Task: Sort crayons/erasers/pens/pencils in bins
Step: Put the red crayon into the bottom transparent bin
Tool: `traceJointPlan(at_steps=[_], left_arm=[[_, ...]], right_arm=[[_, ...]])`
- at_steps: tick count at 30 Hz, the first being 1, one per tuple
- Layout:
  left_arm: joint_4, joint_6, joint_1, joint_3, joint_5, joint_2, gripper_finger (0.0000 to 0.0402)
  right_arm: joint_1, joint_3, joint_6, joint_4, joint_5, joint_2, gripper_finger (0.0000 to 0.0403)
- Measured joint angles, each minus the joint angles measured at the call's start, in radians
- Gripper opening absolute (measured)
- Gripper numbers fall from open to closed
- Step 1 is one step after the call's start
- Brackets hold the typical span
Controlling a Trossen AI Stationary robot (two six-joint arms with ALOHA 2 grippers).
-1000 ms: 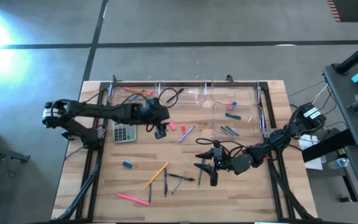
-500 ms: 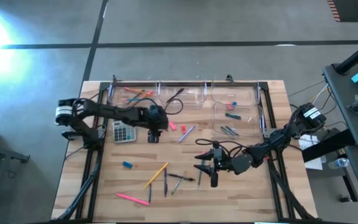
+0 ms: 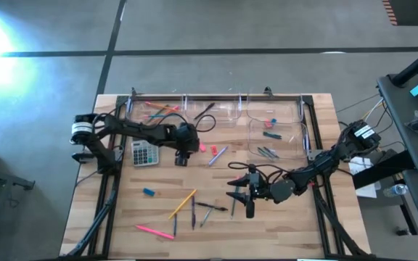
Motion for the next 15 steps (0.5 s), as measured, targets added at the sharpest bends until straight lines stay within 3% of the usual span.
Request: traceJointPlan(at_steps=[15], left_arm=[[0.002, 0.024, 0.044, 0.021, 0.06, 0.082, 0.0138]], right_arm=[[0.0, 0.0, 0.003, -0.011, 0.0, 0.0, 0.0176]])
